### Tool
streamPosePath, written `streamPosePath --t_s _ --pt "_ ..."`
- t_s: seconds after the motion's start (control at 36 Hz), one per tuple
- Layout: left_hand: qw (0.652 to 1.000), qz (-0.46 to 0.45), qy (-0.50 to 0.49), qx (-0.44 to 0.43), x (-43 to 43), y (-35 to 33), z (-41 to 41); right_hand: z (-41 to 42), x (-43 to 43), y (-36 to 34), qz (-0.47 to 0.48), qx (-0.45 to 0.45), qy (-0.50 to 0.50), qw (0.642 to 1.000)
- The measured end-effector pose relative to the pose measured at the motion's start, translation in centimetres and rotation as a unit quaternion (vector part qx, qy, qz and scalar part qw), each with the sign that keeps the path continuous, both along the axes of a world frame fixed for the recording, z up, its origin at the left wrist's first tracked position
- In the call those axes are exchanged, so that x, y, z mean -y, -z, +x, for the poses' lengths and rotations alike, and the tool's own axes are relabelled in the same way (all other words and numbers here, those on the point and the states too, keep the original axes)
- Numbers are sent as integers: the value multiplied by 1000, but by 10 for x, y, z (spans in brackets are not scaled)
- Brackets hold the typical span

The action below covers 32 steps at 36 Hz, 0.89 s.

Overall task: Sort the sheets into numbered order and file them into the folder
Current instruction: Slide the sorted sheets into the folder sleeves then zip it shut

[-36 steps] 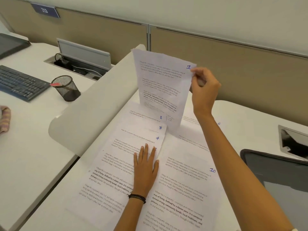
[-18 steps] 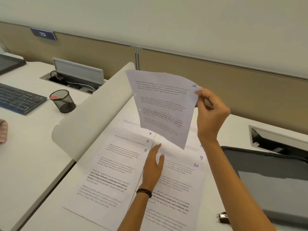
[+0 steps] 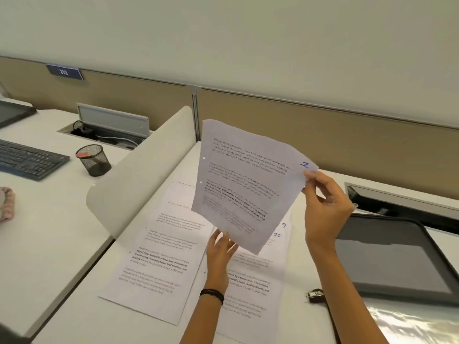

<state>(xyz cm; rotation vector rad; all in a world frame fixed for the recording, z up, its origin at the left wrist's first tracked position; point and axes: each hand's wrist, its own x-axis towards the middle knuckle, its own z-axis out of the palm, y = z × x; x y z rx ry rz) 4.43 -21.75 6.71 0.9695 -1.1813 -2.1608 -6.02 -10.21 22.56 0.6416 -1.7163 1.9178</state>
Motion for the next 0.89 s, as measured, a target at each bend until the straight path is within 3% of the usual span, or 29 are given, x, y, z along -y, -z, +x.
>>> streamPosePath --t_s 0.33,0.53,0.89 --pt "997 -26 -71 -1 -13 4 30 25 -72 40 16 59 34 998" --pt "996 -66 -54 8 -25 3 28 23 -115 54 82 96 102 987" --pt "995 -98 10 17 -70 -6 5 7 -201 59 43 192 155 968"
